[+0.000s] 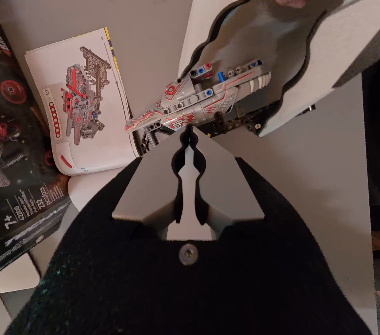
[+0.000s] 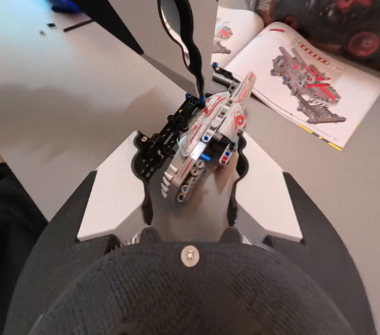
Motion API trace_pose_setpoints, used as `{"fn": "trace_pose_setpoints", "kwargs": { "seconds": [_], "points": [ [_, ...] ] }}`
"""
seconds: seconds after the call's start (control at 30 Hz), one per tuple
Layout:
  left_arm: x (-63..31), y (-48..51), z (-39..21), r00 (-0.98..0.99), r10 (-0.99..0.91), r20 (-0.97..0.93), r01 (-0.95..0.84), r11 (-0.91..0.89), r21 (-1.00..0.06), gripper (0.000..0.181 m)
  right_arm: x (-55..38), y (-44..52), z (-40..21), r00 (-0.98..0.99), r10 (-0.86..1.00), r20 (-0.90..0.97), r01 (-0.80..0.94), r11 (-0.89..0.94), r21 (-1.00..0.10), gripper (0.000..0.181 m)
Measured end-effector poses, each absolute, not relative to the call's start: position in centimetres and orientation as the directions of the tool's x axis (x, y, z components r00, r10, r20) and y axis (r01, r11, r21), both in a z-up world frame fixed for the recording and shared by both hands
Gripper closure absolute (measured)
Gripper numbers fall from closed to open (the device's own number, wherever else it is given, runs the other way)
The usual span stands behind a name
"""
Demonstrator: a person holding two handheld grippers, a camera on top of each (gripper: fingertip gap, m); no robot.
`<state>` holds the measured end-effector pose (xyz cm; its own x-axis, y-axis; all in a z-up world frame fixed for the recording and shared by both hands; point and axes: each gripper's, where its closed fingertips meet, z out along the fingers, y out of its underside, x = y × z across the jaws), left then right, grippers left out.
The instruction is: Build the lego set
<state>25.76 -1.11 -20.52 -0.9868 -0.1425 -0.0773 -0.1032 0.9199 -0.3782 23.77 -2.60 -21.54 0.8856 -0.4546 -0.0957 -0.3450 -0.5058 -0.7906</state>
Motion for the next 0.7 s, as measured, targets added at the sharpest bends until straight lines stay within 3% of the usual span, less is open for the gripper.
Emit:
{"fn": "trace_pose_setpoints", "kwargs": {
  "seconds": [0.03,0.23,0.3,0.37,0.47,0.7],
  "points": [
    [25.6,-0.8,-20.5,-0.985,-0.157,-0.075,-0.115,0.911,-0.395,0.181,23.7,-2.6,-21.6,0.893,-0.441,-0.092,-0.338,-0.521,-0.784,0.088],
    [24.8,0.6,-20.8,-0.97,-0.234,-0.073,-0.168,0.853,-0.495,0.181,24.4,-3.6,-21.5,0.952,-0.302,0.039,-0.198,-0.71,-0.676,0.093],
    [24.8,0.5,-20.8,-0.962,-0.261,-0.076,-0.183,0.83,-0.527,0.181,25.2,-3.3,-20.1,0.939,-0.343,0.03,-0.225,-0.675,-0.702,0.114],
    [24.9,0.5,-20.8,-0.958,-0.273,-0.087,-0.183,0.817,-0.547,0.181,23.8,-2.1,-19.1,0.948,-0.316,-0.042,-0.244,-0.636,-0.732,0.118],
    [24.9,0.4,-20.8,-0.954,-0.285,-0.093,-0.183,0.798,-0.574,0.181,24.0,-2.1,-21.2,0.929,-0.365,0.066,-0.235,-0.716,-0.657,0.105],
    [24.8,0.1,-20.8,-0.955,-0.287,-0.07,-0.19,0.778,-0.599,0.181,25.7,-1.5,-22.9,0.879,-0.429,0.209,-0.213,-0.744,-0.633,0.115]
  ]
}}
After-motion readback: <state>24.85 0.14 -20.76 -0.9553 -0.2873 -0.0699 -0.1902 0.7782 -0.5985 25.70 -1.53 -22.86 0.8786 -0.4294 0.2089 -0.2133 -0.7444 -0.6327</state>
